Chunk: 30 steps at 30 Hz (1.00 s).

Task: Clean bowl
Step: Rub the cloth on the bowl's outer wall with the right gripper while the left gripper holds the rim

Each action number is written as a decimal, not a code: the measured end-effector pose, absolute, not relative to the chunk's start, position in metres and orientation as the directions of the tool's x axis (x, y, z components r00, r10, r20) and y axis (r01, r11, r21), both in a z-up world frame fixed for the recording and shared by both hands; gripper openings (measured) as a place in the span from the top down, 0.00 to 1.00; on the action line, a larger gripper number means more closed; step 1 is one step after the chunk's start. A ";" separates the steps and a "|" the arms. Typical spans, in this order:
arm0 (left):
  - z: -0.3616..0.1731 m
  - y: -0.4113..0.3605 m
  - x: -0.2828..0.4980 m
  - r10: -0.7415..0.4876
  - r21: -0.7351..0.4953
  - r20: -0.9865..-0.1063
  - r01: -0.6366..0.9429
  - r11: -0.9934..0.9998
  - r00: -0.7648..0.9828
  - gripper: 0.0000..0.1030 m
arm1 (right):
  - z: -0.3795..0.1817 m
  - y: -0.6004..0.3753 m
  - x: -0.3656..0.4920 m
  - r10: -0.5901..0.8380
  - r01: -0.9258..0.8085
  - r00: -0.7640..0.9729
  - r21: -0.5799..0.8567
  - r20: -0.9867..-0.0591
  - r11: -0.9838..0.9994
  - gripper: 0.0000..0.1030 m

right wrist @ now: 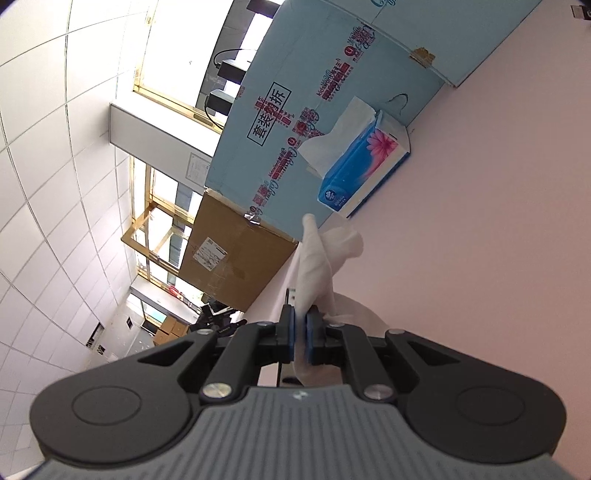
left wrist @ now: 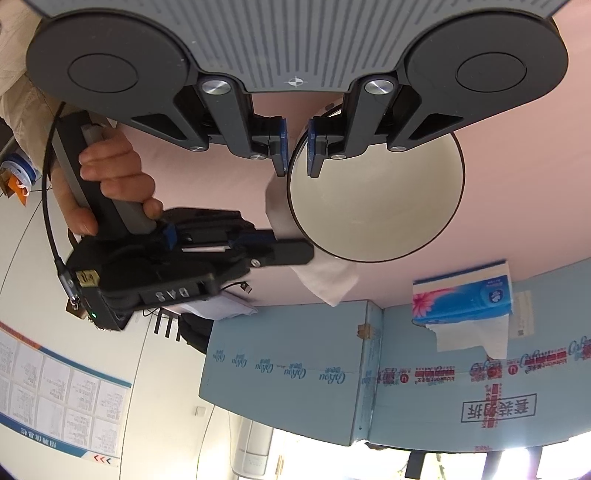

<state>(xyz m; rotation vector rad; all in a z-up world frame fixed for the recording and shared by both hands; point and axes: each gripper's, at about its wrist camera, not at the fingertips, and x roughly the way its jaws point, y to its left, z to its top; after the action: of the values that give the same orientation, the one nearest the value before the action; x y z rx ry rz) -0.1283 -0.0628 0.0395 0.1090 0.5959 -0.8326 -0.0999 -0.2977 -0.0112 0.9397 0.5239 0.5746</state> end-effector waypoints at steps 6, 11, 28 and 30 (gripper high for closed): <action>0.038 -0.063 -0.132 -0.660 -0.126 -0.547 0.728 0.674 0.516 0.86 | -0.008 -0.293 -0.084 0.658 -0.231 0.735 0.850 -0.166 0.473 0.91; 0.037 -0.064 -0.137 -0.653 -0.105 -0.553 0.734 0.670 0.517 0.86 | -0.008 -0.289 -0.072 0.668 -0.233 0.724 0.850 -0.173 0.473 0.93; 0.040 -0.109 -0.117 -0.599 -0.075 -0.582 0.697 0.713 0.550 0.82 | -0.035 -0.315 -0.089 0.614 -0.126 0.754 0.864 -0.236 0.487 0.93; 0.039 -0.115 -0.114 -0.577 -0.057 -0.591 0.685 0.727 0.563 0.88 | -0.036 -0.317 -0.091 0.621 -0.131 0.751 0.870 -0.226 0.475 0.93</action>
<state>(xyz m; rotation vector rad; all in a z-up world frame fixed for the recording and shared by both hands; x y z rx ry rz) -0.1138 -0.1146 0.0393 0.1866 0.6241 -0.7477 -0.0913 -0.3172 -0.0362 0.9761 0.5704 0.4908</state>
